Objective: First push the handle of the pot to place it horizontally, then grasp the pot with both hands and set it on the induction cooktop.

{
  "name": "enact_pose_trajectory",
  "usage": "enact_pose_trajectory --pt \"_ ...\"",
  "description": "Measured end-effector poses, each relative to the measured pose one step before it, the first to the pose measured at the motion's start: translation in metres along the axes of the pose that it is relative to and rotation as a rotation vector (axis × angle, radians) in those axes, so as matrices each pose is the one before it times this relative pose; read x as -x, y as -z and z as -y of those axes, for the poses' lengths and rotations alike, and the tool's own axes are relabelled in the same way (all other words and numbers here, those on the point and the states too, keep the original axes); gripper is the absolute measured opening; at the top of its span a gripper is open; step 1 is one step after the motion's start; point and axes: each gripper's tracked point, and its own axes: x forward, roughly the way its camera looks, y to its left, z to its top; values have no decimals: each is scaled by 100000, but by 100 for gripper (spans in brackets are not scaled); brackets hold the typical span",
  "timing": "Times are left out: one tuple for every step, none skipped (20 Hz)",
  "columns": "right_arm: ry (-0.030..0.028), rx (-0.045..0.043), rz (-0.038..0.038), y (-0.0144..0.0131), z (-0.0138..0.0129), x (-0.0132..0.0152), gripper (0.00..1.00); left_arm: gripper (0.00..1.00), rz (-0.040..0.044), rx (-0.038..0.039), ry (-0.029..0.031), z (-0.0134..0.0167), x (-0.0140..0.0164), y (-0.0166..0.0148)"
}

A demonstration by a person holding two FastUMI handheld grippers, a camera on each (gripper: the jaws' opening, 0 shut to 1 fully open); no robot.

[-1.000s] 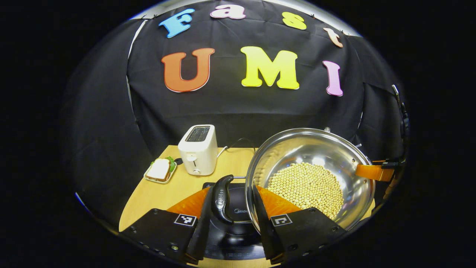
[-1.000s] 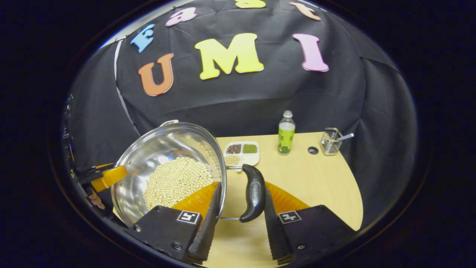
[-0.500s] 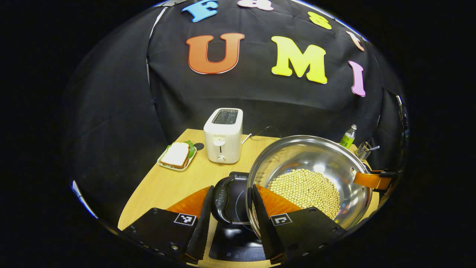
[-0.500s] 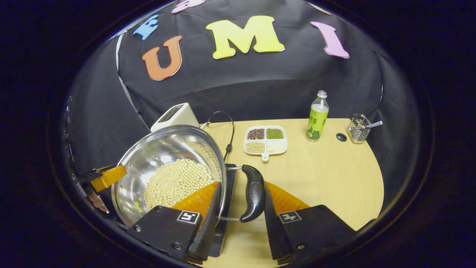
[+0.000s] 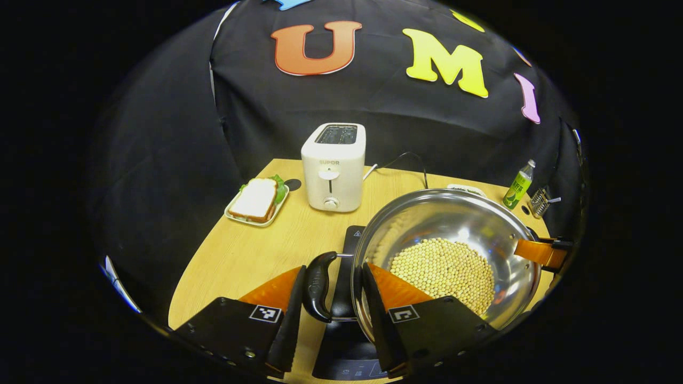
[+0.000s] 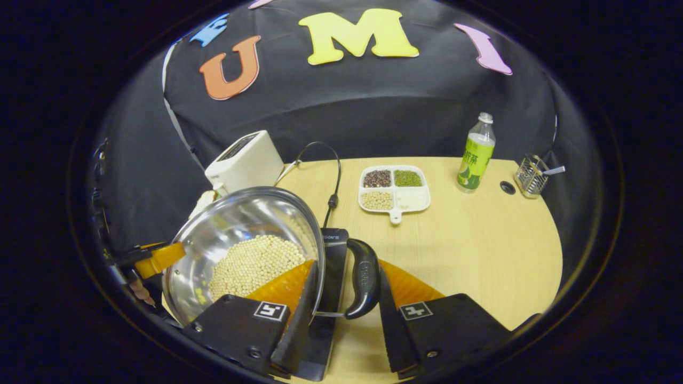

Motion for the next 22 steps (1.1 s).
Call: enact_pose_trajectory --pt "-200 -738 -519 236 -62 -526 62 58 -488 -697 -78 -35 -413 22" --pt "40 -895 -772 197 48 -542 62 58 -216 22 182 -172 -561 348" --pt "171 -223 -796 197 88 -560 62 58 -1303 851 352 -107 -560 368" --pt "-7 -269 -216 389 58 -266 62 58 -1497 851 332 -139 -123 434" --pt "-65 -615 -1369 464 71 -371 62 58 46 299 238 -119 -346 141" --pt "-126 -1525 -1232 301 119 -274 61 58 3921 -667 304 124 -365 -647" --pt "-1104 -581 136 133 -60 31 62 58 -735 -930 -318 -79 -210 201" --pt "-467 721 192 51 -35 -49 62 58 194 -98 -289 -138 176 -181" --pt "-314 19 1294 -224 98 -21 61 59 390 -91 -219 -79 -118 168" --pt "-285 660 734 163 84 17 62 60 340 -425 -357 21 -48 129" --pt "-471 381 1437 -93 20 -64 62 51 1421 -1339 -333 19 56 8" --pt "-495 206 1628 -14 -21 -2 63 61 1041 -1381 -291 74 -65 -9" --pt "-384 -51 1066 -12 -18 -52 63 62 1395 -1493 -508 109 178 -38" --pt "-93 -597 761 71 67 118 63 63 1340 -2177 -506 93 -184 31" --pt "181 -552 568 -21 -50 29 65 64 633 -2671 -473 14 -20 166" --pt "-31 306 939 28 63 25 65 65 324 -1694 -467 1 -7 120" --pt "-503 -564 1121 -87 7 -8 66 78 -740 -227 -520 0 -79 189" --pt "-937 -1584 1337 35 -35 72 66 78 -1548 1875 211 137 -27 422" --pt "-936 -1991 1345 -75 -98 58 67 71 -1100 2690 691 211 24 199" --pt "-495 -793 814 10 39 90 67 73 575 1419 936 51 183 -122" --pt "-332 -224 629 107 21 225 66 76 411 781 795 -57 291 -46" --pt "-347 230 736 1 -23 382 68 78 866 737 284 -79 402 64"
